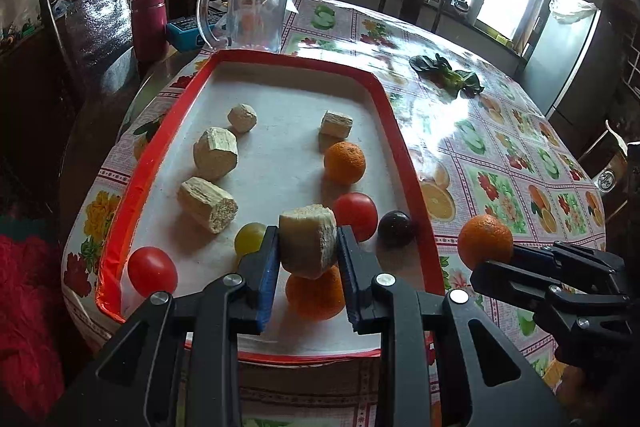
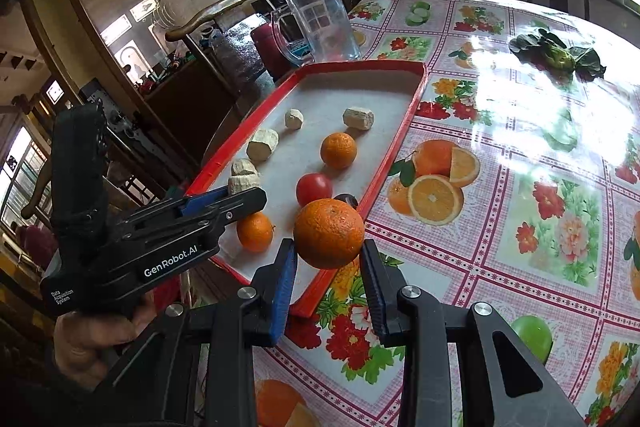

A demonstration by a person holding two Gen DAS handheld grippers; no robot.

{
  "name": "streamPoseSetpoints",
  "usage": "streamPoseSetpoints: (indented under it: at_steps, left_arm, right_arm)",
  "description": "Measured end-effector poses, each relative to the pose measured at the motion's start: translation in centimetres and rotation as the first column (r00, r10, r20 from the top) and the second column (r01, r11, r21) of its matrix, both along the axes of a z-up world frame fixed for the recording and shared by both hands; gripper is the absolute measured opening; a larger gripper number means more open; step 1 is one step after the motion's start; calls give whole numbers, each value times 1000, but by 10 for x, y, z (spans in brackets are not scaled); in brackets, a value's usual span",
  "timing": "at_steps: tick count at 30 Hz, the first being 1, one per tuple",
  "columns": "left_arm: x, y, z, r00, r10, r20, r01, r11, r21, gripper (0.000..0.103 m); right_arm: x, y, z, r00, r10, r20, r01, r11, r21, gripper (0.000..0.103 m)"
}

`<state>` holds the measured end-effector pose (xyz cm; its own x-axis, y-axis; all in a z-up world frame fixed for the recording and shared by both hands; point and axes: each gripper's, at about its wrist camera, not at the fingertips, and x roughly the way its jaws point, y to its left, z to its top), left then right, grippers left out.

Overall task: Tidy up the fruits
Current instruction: 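Carry the orange in the right gripper and block in the left gripper over the tray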

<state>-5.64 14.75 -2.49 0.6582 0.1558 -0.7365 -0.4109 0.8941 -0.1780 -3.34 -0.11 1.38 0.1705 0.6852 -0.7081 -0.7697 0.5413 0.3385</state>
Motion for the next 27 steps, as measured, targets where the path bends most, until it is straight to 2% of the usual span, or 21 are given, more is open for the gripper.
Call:
streamPoseSetpoints:
  at_steps: [7, 12, 18, 27]
  left_arm:
    - [-5, 14, -3, 1000, 23, 2, -23, 1000, -10, 26]
    - [-4, 20, -4, 1000, 5, 18, -5, 1000, -27, 25]
    - [-5, 30, -5, 999, 0, 39, 3, 997, -81, 25]
    - [-1, 33, -6, 999, -7, 45, 11, 995, -95, 25]
  right_arm:
    - [4, 16, -2, 1000, 12, 6, -12, 1000, -11, 33]
    - [10, 32, -5, 1000, 23, 12, -23, 999, -25, 33]
    - [16, 48, -3, 999, 36, 33, -35, 999, -30, 33]
    - [34, 74, -12, 998, 39, 40, -37, 997, -63, 33]
